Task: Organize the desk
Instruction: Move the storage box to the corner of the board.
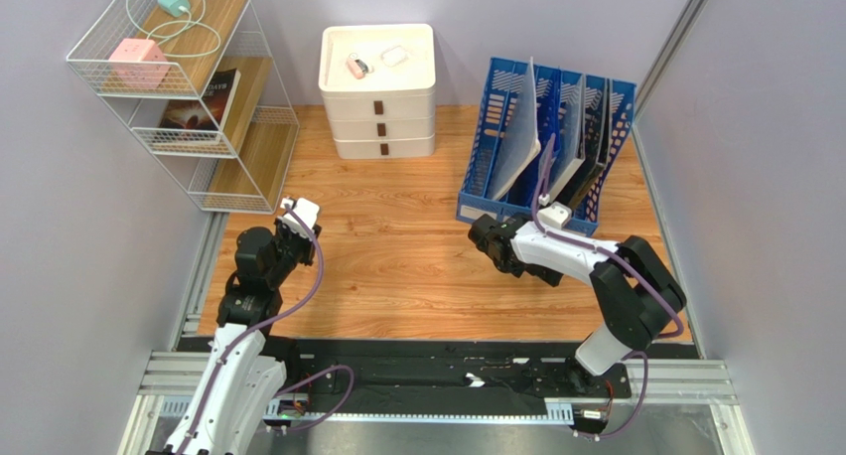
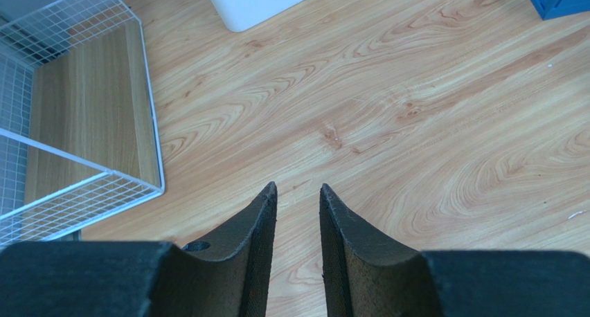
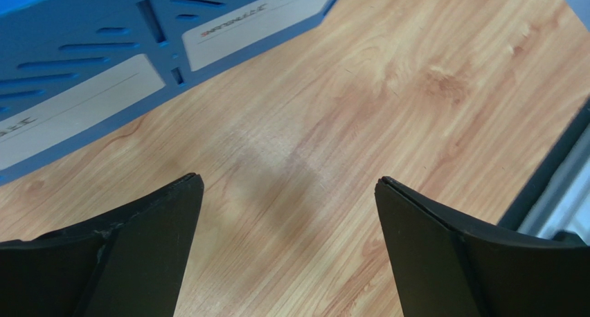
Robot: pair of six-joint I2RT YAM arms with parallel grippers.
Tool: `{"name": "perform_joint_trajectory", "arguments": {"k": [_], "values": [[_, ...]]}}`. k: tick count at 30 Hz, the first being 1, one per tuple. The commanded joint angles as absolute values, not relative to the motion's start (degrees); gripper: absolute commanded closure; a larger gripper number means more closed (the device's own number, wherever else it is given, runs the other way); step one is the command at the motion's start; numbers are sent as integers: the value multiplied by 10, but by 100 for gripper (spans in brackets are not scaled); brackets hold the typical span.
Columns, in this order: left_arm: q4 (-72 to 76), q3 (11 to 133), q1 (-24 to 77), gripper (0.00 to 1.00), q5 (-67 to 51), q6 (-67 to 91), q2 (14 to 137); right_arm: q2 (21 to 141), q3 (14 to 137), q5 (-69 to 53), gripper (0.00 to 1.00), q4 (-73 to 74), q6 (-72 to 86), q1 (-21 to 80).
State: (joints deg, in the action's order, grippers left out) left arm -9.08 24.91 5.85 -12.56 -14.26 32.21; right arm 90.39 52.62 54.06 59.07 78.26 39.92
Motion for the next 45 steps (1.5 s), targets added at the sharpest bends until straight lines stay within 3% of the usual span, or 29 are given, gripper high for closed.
{"name": "perform_joint_trajectory", "arguments": {"k": [1, 5, 12, 21, 32, 45], "values": [[-86, 250, 54, 64, -141, -152, 318, 966, 590, 586, 0, 766, 990, 392], [-86, 250, 54, 64, -141, -153, 318, 1085, 712, 595, 0, 930, 1131, 382], [-84, 250, 54, 64, -139, -154, 318, 1130, 722, 578, 0, 923, 1172, 335], [-80, 250, 54, 64, -138, -156, 323, 1133, 792, 609, 0, 909, 1055, 264], [-75, 249, 54, 64, -132, -158, 330, 1208, 982, 639, 0, 947, 918, 164], [-76, 250, 54, 64, -141, -157, 331, 1121, 892, 641, 1, 955, 999, 131]]}}
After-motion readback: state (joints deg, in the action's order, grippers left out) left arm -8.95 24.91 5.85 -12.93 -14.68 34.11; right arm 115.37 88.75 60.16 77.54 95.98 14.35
